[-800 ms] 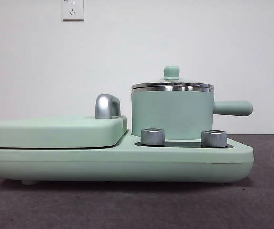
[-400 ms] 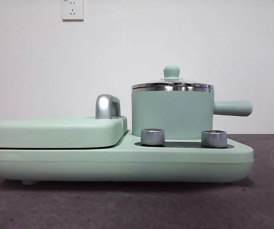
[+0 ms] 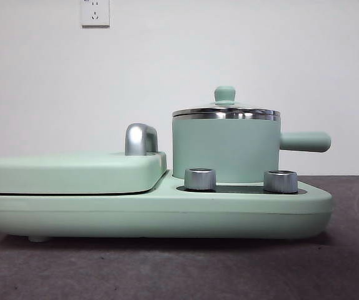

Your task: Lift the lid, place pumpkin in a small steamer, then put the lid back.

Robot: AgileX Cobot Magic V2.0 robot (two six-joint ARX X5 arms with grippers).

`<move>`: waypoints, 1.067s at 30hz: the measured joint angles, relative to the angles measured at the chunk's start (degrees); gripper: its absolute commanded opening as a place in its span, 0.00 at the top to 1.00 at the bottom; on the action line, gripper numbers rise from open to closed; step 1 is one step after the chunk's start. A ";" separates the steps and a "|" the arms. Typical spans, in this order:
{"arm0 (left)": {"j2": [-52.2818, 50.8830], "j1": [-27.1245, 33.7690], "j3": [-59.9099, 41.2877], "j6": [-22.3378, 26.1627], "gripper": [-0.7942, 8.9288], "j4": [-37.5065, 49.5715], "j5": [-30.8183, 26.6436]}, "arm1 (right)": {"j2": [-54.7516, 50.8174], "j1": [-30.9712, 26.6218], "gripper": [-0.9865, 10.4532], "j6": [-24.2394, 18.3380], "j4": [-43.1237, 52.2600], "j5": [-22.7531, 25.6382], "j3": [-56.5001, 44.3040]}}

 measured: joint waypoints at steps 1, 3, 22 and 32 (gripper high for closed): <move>0.00 0.00 0.00 0.00 0.89 0.00 0.00 | -0.61 -0.55 0.88 -0.11 2.73 -0.55 -2.40; 0.00 0.00 0.00 0.00 0.89 0.00 0.00 | -1.68 -1.16 0.88 -0.55 5.68 -0.66 -5.90; 0.00 0.00 0.00 0.00 0.89 0.00 0.00 | -10.80 -4.24 0.88 -2.49 5.18 -6.05 -18.75; 0.00 0.00 0.00 0.02 0.89 0.02 0.00 | -10.62 -4.35 0.88 -4.15 4.66 -6.47 -18.73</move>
